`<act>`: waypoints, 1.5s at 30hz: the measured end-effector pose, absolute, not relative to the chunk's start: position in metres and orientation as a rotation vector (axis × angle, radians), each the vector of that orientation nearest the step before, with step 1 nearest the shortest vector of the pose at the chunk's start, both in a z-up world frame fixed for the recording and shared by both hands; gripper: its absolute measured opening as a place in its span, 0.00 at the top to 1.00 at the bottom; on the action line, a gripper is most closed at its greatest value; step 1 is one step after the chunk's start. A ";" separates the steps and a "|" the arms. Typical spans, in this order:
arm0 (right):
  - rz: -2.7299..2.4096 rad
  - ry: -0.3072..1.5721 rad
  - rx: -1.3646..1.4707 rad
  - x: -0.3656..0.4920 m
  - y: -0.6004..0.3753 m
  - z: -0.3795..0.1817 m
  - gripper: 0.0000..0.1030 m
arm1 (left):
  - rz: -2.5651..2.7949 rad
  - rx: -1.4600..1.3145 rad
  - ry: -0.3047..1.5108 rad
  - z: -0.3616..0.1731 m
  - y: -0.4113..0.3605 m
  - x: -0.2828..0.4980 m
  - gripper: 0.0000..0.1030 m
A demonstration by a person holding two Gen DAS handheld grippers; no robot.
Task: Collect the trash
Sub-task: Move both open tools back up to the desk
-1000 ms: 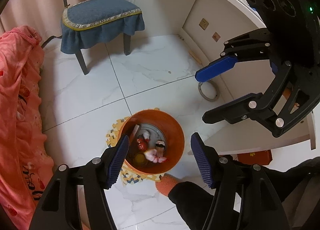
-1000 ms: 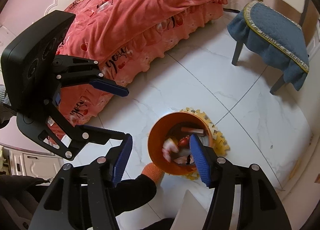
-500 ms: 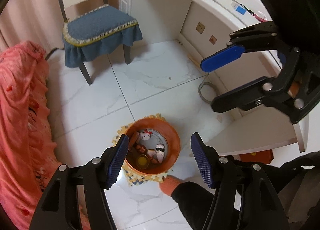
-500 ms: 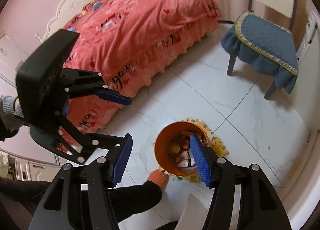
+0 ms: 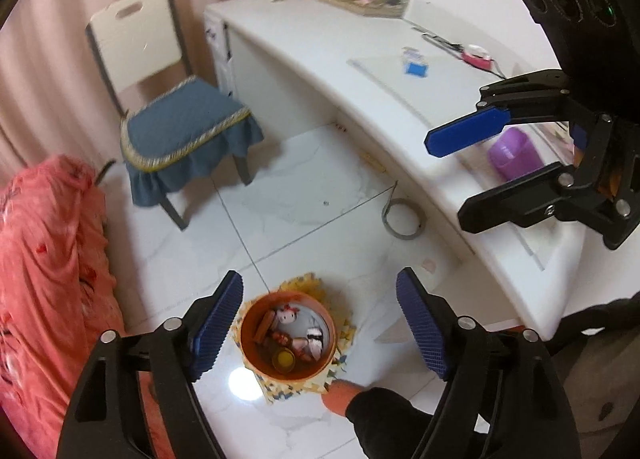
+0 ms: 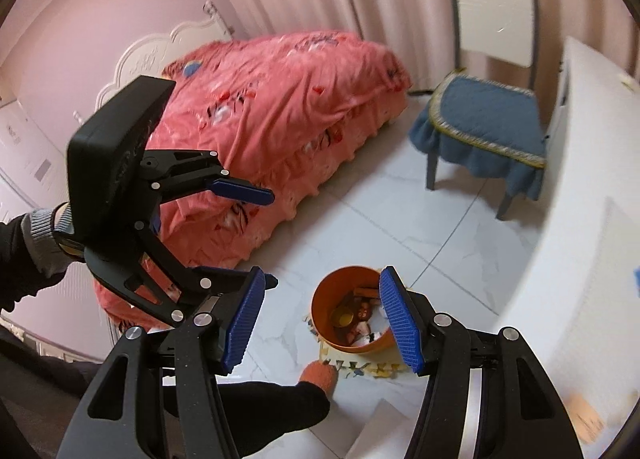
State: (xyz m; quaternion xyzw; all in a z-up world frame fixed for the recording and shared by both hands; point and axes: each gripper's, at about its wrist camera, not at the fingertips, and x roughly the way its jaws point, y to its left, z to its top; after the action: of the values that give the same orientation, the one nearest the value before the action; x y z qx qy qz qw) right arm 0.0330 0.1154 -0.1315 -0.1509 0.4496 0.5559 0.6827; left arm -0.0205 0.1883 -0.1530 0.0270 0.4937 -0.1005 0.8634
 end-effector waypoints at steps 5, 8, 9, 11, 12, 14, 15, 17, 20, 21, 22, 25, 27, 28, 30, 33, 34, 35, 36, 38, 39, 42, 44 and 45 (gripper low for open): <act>1.187 0.961 -0.312 0.033 0.064 -0.103 0.40 | -0.242 0.124 1.000 -0.129 0.160 -0.014 0.22; 1.146 0.938 -0.287 0.037 0.034 -0.089 0.40 | -0.261 0.159 0.975 -0.115 0.142 -0.009 0.19; 1.136 0.934 -0.280 0.041 0.027 -0.087 0.40 | -0.268 0.170 0.964 -0.110 0.136 -0.007 0.16; 1.104 0.918 -0.259 0.044 0.002 -0.078 0.40 | -0.293 0.177 0.945 -0.102 0.125 -0.003 0.16; 1.092 0.911 -0.251 0.046 -0.009 -0.074 0.39 | -0.311 0.181 0.937 -0.098 0.118 0.000 0.16; 1.056 0.898 -0.230 0.050 -0.032 -0.069 0.37 | -0.332 0.204 0.927 -0.093 0.106 0.006 0.16; 1.034 0.893 -0.216 0.052 -0.045 -0.067 0.37 | -0.343 0.220 0.922 -0.090 0.098 0.010 0.16; 0.998 0.891 -0.191 0.057 -0.066 -0.064 0.37 | -0.371 0.241 0.912 -0.087 0.085 0.017 0.16; 0.940 0.895 -0.160 0.064 -0.100 -0.064 0.37 | -0.417 0.267 0.906 -0.085 0.064 0.029 0.16; 0.920 0.898 -0.149 0.066 -0.109 -0.065 0.37 | -0.430 0.281 0.905 -0.084 0.057 0.035 0.16; 0.899 0.902 -0.138 0.070 -0.120 -0.065 0.37 | -0.447 0.295 0.906 -0.084 0.050 0.040 0.16; 0.855 0.911 -0.115 0.075 -0.143 -0.069 0.37 | -0.489 0.329 0.908 -0.083 0.030 0.055 0.16; 0.823 0.921 -0.100 0.083 -0.156 -0.074 0.37 | -0.504 0.351 0.911 -0.084 0.022 0.064 0.16; 0.811 0.926 -0.093 0.087 -0.161 -0.076 0.37 | -0.509 0.358 0.912 -0.083 0.017 0.069 0.16; 0.786 0.941 -0.077 0.094 -0.174 -0.081 0.37 | -0.528 0.367 0.918 -0.085 0.010 0.082 0.16; 0.763 0.965 -0.065 0.108 -0.185 -0.091 0.37 | -0.557 0.384 0.915 -0.088 0.003 0.100 0.13; 0.756 0.971 -0.066 0.113 -0.184 -0.094 0.37 | -0.559 0.394 0.915 -0.091 0.001 0.108 0.12; 0.749 0.978 -0.068 0.117 -0.186 -0.098 0.37 | -0.560 0.398 0.917 -0.092 -0.001 0.114 0.12; 0.746 0.986 -0.067 0.122 -0.186 -0.103 0.37 | -0.564 0.397 0.922 -0.095 -0.003 0.122 0.12; 0.740 0.996 -0.071 0.130 -0.185 -0.111 0.37 | -0.574 0.383 0.933 -0.101 -0.004 0.140 0.12; 0.735 1.001 -0.078 0.134 -0.183 -0.114 0.37 | -0.575 0.378 0.937 -0.104 -0.005 0.150 0.12; 0.726 1.001 -0.102 0.146 -0.180 -0.125 0.37 | -0.589 0.384 0.942 -0.114 -0.009 0.172 0.12; 0.727 1.003 -0.109 0.153 -0.177 -0.131 0.37 | -0.598 0.398 0.946 -0.121 -0.012 0.185 0.12; 0.727 1.001 -0.105 0.157 -0.176 -0.134 0.37 | -0.604 0.405 0.946 -0.125 -0.014 0.192 0.12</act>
State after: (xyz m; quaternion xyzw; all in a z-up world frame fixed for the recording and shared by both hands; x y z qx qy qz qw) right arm 0.1573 -0.1764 -0.1343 -0.0493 0.4692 0.3405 0.8133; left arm 0.1918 -0.0137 -0.1254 0.1907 0.4453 -0.2843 0.8274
